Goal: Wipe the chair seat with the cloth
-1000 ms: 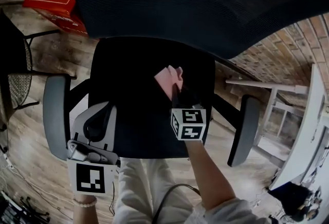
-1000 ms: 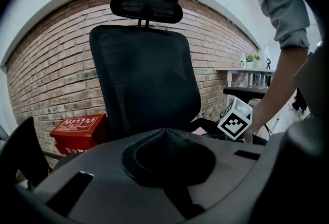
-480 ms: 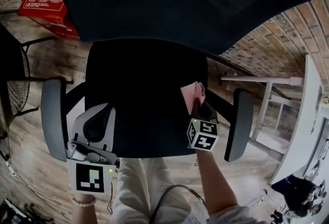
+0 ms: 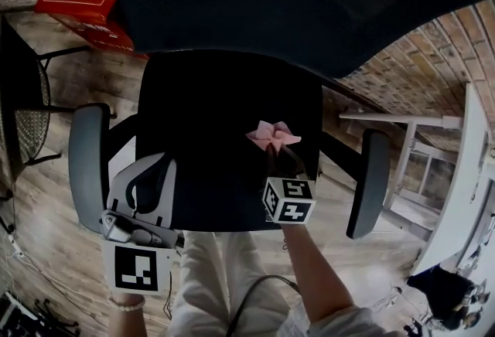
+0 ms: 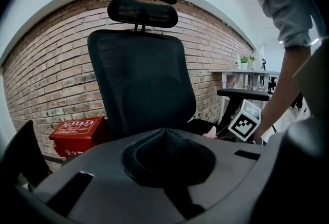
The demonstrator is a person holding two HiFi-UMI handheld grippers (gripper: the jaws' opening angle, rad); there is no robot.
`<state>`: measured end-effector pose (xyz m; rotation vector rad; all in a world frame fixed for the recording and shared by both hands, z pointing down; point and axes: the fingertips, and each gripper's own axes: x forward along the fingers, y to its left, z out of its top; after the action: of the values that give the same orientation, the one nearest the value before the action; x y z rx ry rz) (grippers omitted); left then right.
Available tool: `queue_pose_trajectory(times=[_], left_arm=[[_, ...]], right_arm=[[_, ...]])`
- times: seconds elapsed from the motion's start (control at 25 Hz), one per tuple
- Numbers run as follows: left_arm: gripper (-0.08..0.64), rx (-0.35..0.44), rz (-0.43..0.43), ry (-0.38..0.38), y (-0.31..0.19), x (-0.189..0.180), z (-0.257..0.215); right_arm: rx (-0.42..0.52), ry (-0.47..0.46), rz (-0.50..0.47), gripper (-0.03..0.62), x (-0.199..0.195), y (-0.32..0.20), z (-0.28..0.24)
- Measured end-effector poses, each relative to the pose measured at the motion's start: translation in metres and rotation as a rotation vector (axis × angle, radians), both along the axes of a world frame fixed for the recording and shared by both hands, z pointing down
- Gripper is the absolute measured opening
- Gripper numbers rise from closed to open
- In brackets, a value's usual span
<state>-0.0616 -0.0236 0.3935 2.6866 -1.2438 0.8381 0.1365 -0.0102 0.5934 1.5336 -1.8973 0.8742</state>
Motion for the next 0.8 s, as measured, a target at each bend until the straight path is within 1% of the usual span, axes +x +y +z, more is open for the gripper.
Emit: queue_pose_trajectory(times=[0.16,0.32,0.4,0.48,0.64,0.8], left_arm=[[0.018,-0.017,-0.042,0.018,0.008,-0.019,-0.002],[0.018,-0.056,-0.139,0.064,0.017,-0.043,-0.004],[0.018,-0.06,-0.174,0.077,0.02,-0.053,-0.005],[0.018,-0.062,-0.192,0.079,0.022,-0.061,-0.007],[0.018,-0.069,-0.234,0.109,0.028,-0.075,-0.011],[0.018,-0.056,-0.234,0.113,0.031,-0.083,-0.012]], right_arm=[[-0.002,-0.058,-0.071,0.055,-0.049,0.002,0.003],[-0.005,-0.111,-0.139,0.055,-0.098,0.006,0.004],[-0.004,-0.139,-0.181,0.055,-0.125,0.008,0.003],[-0.001,-0.169,-0.226,0.055,-0.151,0.01,0.001],[0.006,-0.228,-0.329,0.055,-0.206,0.02,-0.005],[0.008,-0.281,-0.464,0.055,-0.261,0.036,-0.013]])
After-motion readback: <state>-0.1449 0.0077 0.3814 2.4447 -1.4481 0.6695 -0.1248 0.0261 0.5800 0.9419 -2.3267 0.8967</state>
